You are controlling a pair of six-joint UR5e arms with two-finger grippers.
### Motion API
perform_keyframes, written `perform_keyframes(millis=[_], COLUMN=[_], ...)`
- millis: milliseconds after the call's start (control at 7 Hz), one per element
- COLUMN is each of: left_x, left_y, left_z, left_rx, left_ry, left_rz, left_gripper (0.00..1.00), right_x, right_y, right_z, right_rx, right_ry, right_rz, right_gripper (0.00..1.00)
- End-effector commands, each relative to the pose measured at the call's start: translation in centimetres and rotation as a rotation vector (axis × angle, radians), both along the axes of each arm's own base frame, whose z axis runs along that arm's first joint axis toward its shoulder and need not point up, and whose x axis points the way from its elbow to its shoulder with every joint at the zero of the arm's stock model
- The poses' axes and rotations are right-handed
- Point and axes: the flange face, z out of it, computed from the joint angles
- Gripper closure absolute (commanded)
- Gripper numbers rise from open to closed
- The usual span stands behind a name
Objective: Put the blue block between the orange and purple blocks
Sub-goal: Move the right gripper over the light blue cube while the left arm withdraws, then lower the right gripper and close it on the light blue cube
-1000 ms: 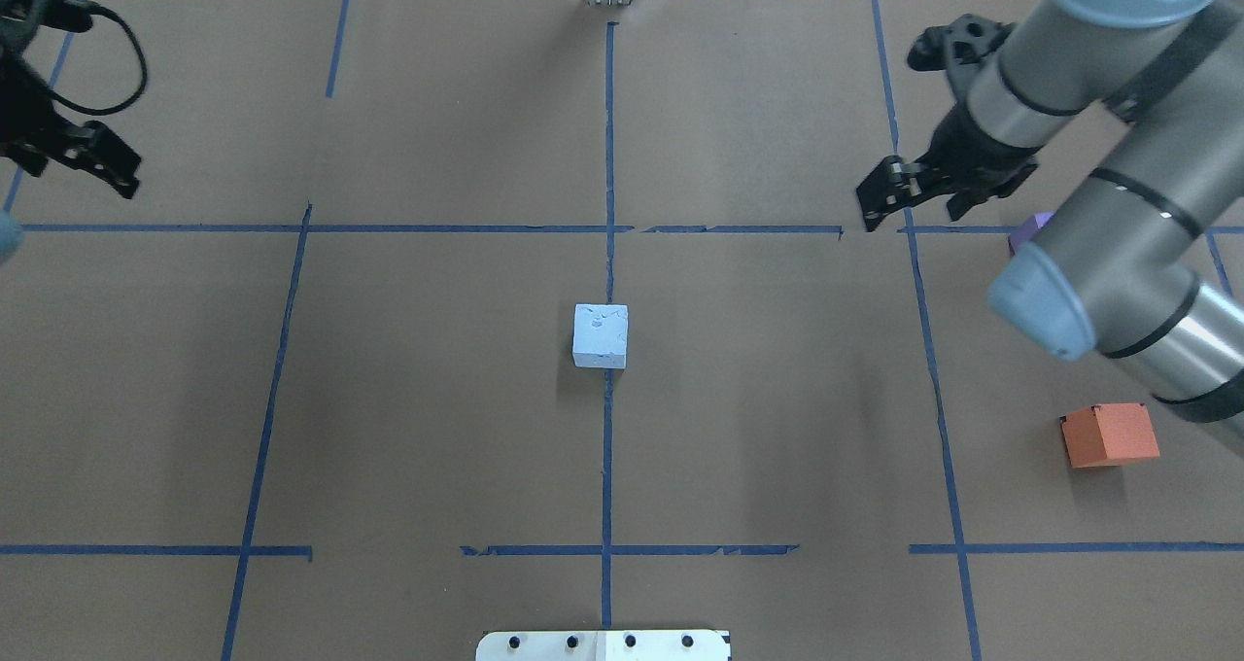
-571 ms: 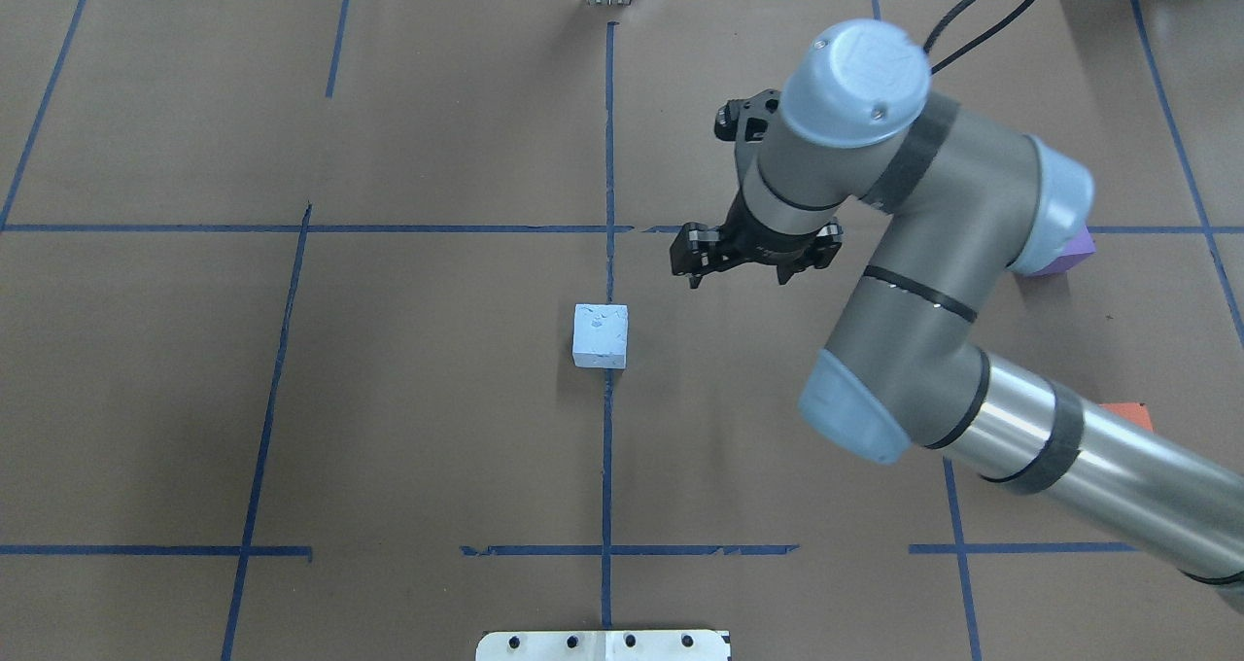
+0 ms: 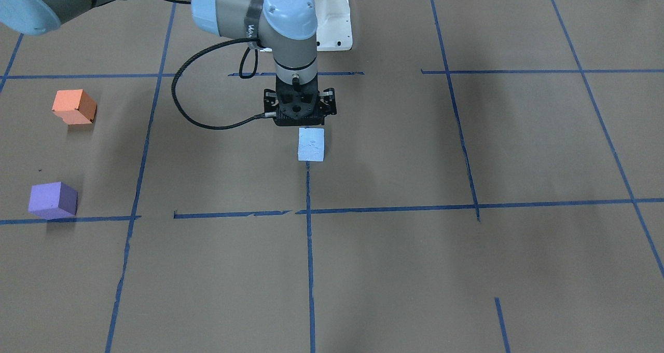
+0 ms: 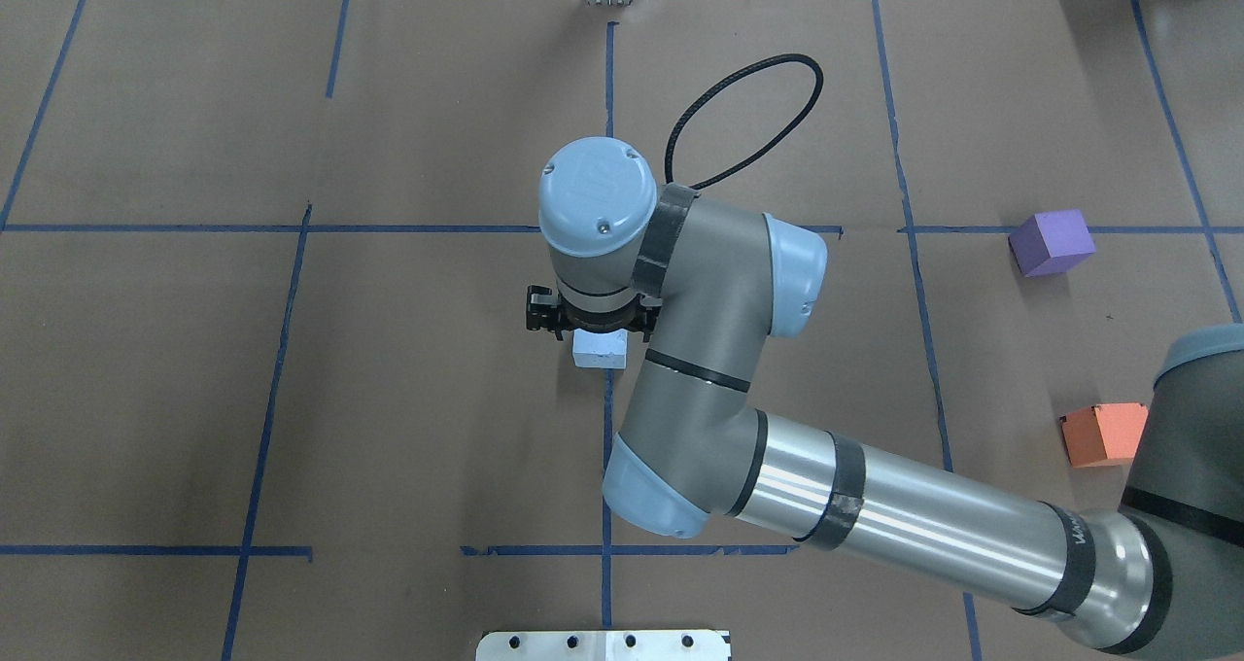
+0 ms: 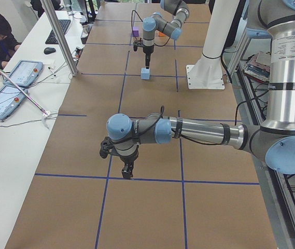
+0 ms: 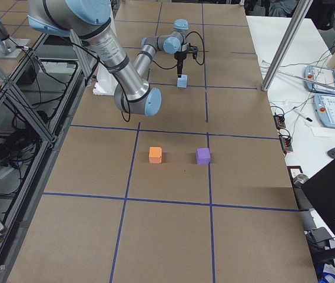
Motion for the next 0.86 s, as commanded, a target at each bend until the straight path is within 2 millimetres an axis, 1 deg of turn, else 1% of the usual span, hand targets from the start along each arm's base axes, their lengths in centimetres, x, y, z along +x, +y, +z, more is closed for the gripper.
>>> perform_keyframes(millis=[0, 143, 429, 714], left_x=[-0.1, -0.1, -0.1, -0.1], left_y=[0.2, 0.7, 0.8, 0.8], left_z=[0.0, 0.6, 0.6, 0.5], left_rx=[-0.002, -0.013, -0.013, -0.009], left_ry=[0.004, 0.004, 0.004, 0.004], left_rz=[-0.004, -0.003, -0.003, -0.001], left_gripper=[0.0, 0.0, 0.0, 0.0], right_x=[-3.1, -3.6, -4.1, -6.6], right_y=[-0.7, -1.1, -1.3, -2.5], right_z=[0.1, 0.3, 1.9, 4.7], right_rx=[0.006, 0.042, 0.053, 0.066], right_ry=[0.054, 0.073, 0.101, 0.071], right_rz=[0.004, -0.028, -0.055, -0.052], right_gripper=[0.0, 0.0, 0.0, 0.0])
